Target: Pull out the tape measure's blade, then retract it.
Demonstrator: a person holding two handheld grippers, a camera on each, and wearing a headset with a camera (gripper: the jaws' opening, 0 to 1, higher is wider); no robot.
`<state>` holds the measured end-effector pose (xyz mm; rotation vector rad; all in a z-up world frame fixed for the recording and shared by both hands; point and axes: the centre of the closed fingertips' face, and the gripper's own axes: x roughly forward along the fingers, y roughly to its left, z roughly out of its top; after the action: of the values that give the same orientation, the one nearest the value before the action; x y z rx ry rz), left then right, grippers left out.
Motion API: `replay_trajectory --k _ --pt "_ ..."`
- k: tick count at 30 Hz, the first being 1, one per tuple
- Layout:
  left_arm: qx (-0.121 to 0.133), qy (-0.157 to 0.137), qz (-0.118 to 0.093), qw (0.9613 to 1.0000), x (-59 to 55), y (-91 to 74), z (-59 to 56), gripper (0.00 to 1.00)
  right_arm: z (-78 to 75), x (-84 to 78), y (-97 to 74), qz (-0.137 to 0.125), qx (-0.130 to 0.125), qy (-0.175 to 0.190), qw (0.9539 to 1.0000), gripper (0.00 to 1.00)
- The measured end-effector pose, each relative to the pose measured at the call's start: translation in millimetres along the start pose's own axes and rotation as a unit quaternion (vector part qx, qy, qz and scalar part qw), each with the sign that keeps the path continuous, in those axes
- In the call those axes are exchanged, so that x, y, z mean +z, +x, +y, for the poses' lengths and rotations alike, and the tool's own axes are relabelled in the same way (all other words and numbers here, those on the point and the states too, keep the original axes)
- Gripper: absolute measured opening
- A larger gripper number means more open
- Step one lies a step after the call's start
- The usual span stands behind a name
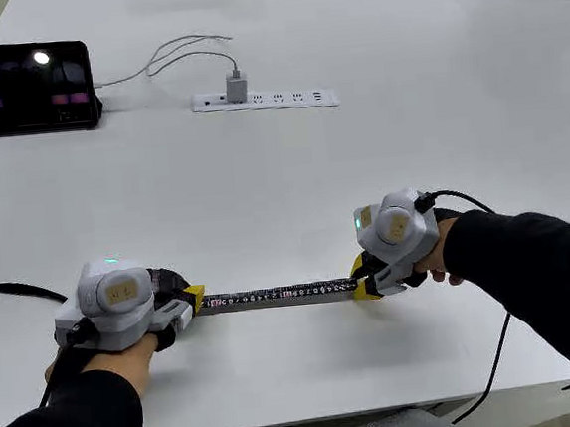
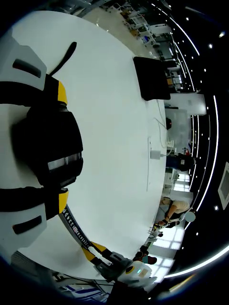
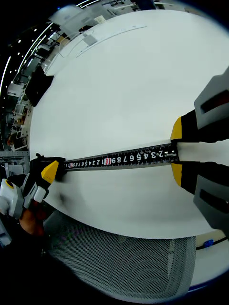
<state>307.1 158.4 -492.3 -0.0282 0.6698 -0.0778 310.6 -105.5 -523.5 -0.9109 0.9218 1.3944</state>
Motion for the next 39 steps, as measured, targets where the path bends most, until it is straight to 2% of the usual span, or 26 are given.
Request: replay_trajectory --k 23,39 --pt "-0.004 0.006 0.007 1.0000 -1.0 -1.8 -1.2 0.64 0.7 8.8 2.9 0.004 -0.001 0.004 1.0000 0.11" --pt "-0.005 0.006 0.009 0.9999 0.2 -2.2 -1.9 0.64 1.7 23.0 9.1 -0.008 0.000 0.009 0.9999 0.11"
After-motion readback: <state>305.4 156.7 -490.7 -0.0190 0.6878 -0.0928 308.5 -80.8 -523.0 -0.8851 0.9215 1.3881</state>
